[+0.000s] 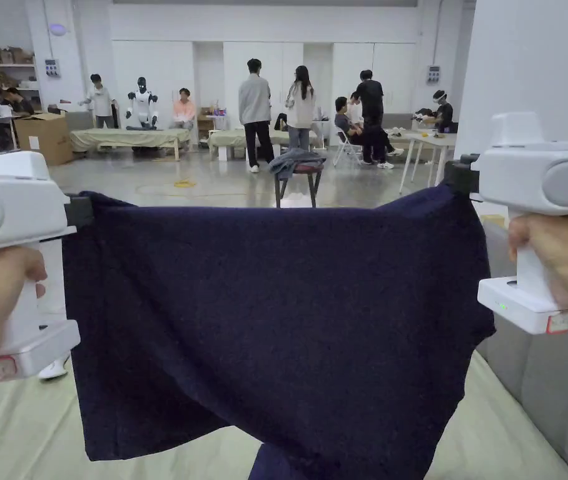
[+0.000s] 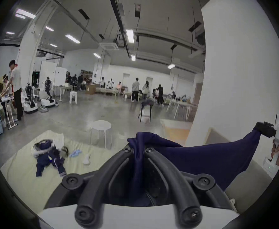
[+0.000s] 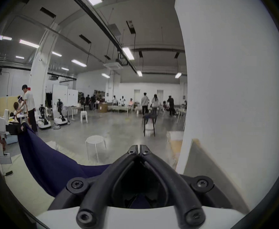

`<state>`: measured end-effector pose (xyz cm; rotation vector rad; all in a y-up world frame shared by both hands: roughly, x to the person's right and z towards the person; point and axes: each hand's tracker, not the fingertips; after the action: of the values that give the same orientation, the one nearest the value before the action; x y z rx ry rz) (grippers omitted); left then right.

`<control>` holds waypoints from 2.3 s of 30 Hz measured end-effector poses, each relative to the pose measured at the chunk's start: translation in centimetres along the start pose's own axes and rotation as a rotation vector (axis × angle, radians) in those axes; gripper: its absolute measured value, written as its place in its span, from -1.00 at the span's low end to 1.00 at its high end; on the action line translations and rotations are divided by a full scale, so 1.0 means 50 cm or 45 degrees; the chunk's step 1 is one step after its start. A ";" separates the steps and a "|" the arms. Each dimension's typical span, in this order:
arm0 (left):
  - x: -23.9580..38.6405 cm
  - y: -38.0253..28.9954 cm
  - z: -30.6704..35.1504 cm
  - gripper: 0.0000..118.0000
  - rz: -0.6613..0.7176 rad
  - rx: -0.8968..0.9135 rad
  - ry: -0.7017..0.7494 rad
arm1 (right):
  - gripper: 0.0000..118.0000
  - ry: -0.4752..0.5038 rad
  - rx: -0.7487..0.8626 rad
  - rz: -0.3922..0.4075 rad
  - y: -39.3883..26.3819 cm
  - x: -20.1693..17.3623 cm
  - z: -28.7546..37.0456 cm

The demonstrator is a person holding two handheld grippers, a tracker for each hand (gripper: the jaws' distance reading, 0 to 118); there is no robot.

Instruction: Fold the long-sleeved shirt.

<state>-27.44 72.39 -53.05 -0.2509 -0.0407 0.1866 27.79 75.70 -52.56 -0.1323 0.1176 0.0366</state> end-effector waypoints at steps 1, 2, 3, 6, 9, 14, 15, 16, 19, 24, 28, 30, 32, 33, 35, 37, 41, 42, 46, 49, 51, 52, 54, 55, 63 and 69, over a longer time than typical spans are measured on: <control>-0.009 -0.036 0.005 -0.77 0.037 -0.034 -0.007 | -1.00 0.002 -0.010 0.011 -0.033 0.002 0.012; -0.015 -0.070 0.012 -0.77 0.036 -0.073 -0.011 | -1.00 0.012 -0.039 -0.017 -0.069 0.007 0.027; -0.023 -0.107 0.025 -0.77 0.030 -0.060 -0.024 | -1.00 0.006 -0.065 -0.008 -0.102 0.014 0.044; -0.032 -0.206 0.071 -0.77 0.011 -0.108 -0.042 | -1.00 0.019 -0.131 -0.012 -0.196 0.025 0.108; -0.015 -0.307 0.171 -0.77 0.049 -0.150 -0.071 | -1.00 0.038 -0.165 -0.052 -0.284 0.042 0.187; -0.022 -0.467 0.298 -0.77 0.076 -0.288 -0.155 | -1.00 0.079 -0.247 -0.054 -0.413 0.033 0.362; -0.026 -0.502 0.332 -0.77 0.050 -0.303 -0.133 | -1.00 0.083 -0.282 -0.035 -0.439 0.027 0.402; -0.031 -0.536 0.362 -0.77 0.067 -0.311 -0.122 | -1.00 0.070 -0.300 -0.030 -0.471 0.021 0.433; -0.046 -0.649 0.450 -0.77 0.175 -0.464 -0.117 | -1.00 0.107 -0.424 -0.022 -0.581 0.016 0.521; -0.075 -0.822 0.543 -0.77 0.230 -0.704 -0.107 | -1.00 0.141 -0.708 -0.091 -0.755 0.004 0.631; -0.088 -0.908 0.584 -0.77 0.196 -0.854 -0.042 | -1.00 0.163 -0.927 -0.173 -0.854 0.002 0.691; -0.094 -0.929 0.593 -0.77 0.213 -0.929 -0.049 | -1.00 0.178 -1.034 -0.192 -0.888 0.004 0.707; -0.106 -0.940 0.604 -0.77 0.204 -0.934 -0.045 | -1.00 0.173 -1.117 -0.195 -0.917 0.002 0.713; -0.105 -0.944 0.610 -0.77 0.181 -0.958 -0.039 | -1.00 0.200 -1.193 -0.188 -0.930 -0.001 0.713; -0.106 -0.950 0.618 -0.77 0.137 -1.003 -0.038 | -1.00 0.174 -1.202 -0.129 -0.931 -0.021 0.715; -0.116 -0.952 0.620 -0.77 0.077 -1.012 -0.023 | -1.00 0.187 -1.233 -0.138 -0.936 -0.029 0.705; -0.124 -0.965 0.625 -0.77 0.094 -1.050 -0.022 | -1.00 0.184 -1.332 -0.077 -0.968 -0.038 0.681; -0.122 -0.969 0.623 -0.77 0.090 -1.059 -0.025 | -1.00 0.175 -1.348 -0.076 -0.974 -0.041 0.677; -0.121 -0.972 0.638 0.00 0.080 -1.055 -0.004 | -0.62 0.146 -1.352 -0.092 -0.988 -0.041 0.666; -0.131 -0.946 0.647 0.81 -0.049 -0.934 0.063 | 1.00 0.119 -1.251 -0.132 -0.961 -0.032 0.664; -0.128 -0.910 0.642 0.79 -0.013 -0.887 0.036 | 0.93 0.076 -1.046 -0.197 -0.876 -0.008 0.672; -0.131 -0.890 0.628 0.81 -0.022 -0.836 0.074 | 0.94 0.054 -0.988 -0.218 -0.852 0.000 0.664; -0.116 -0.857 0.597 0.82 -0.030 -0.697 0.135 | 0.94 -0.012 -0.813 -0.167 -0.802 0.004 0.634; -0.106 -0.842 0.578 0.81 -0.039 -0.667 0.146 | 0.90 -0.048 -0.740 -0.169 -0.784 -0.011 0.614; -0.006 -0.762 0.369 -0.92 -0.021 -0.446 0.154 | -1.00 0.029 -0.589 -0.288 -0.779 -0.102 0.380; -0.011 -0.781 0.217 -0.92 -0.008 -0.471 0.171 | -0.44 0.162 -0.645 -0.206 -0.791 -0.147 0.129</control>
<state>-21.71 37.76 -32.79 -0.6316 0.0582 0.1548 23.00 37.17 -40.23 -0.6503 0.2233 -0.1046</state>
